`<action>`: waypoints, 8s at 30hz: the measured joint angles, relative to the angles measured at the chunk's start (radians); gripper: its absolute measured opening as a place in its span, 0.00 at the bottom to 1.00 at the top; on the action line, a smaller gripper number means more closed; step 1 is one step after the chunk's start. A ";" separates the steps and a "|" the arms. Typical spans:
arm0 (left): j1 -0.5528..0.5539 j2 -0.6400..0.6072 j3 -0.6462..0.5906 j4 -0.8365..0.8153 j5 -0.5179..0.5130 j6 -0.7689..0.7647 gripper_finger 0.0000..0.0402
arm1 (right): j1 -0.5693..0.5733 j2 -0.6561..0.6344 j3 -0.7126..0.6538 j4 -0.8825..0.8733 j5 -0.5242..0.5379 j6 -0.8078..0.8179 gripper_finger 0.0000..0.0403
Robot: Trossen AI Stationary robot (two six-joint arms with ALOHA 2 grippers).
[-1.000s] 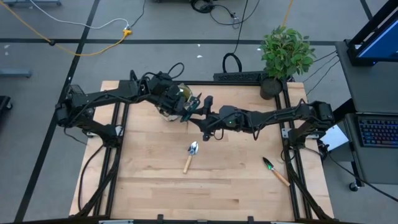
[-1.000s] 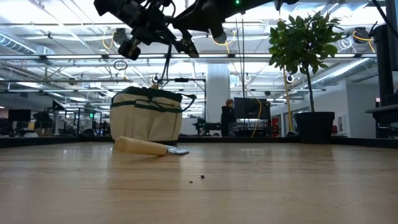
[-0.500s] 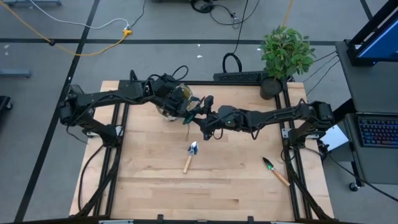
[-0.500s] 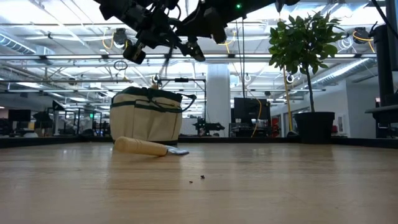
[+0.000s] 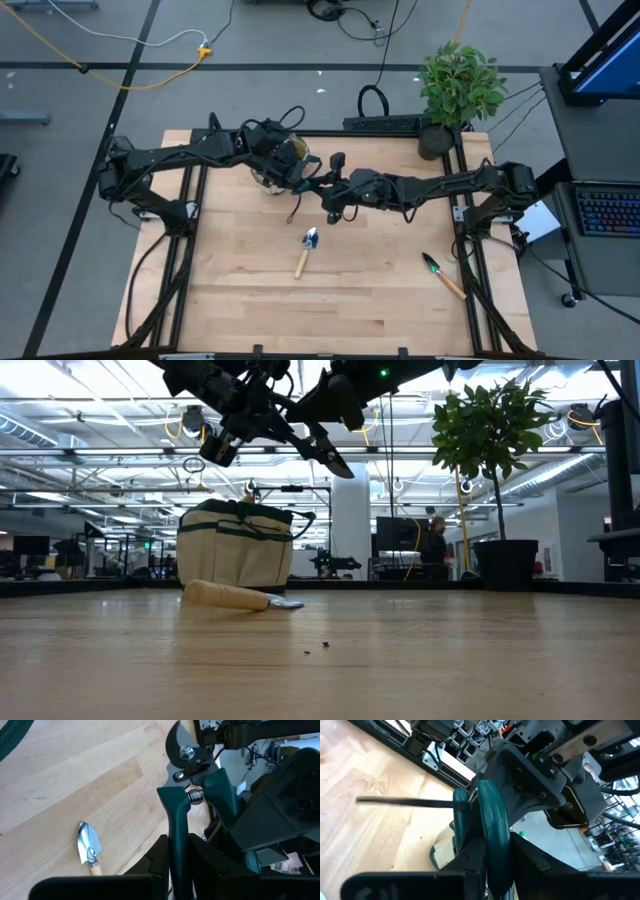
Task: Pick & Place Garden tools in Gardening bag
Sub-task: Put the shear scissors into the gardening bag
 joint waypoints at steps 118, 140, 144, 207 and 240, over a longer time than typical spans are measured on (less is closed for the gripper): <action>0.344 -0.797 -0.310 -0.018 -0.248 0.739 0.31 | -0.362 0.372 0.100 0.718 -0.130 0.765 0.12; 0.344 -0.802 -0.310 -0.012 -0.238 0.722 0.31 | -0.384 0.372 0.101 0.707 -0.142 0.771 0.12; 0.344 -0.802 -0.310 -0.011 -0.238 0.722 0.31 | -0.380 0.372 0.101 0.704 -0.164 0.792 0.12; 0.344 -0.801 -0.309 0.015 -0.239 0.726 0.31 | -0.391 0.478 0.104 0.772 -0.192 0.747 0.45; 0.345 -0.801 -0.309 0.020 -0.240 0.751 0.31 | -0.389 0.477 0.307 0.316 -0.266 0.706 0.40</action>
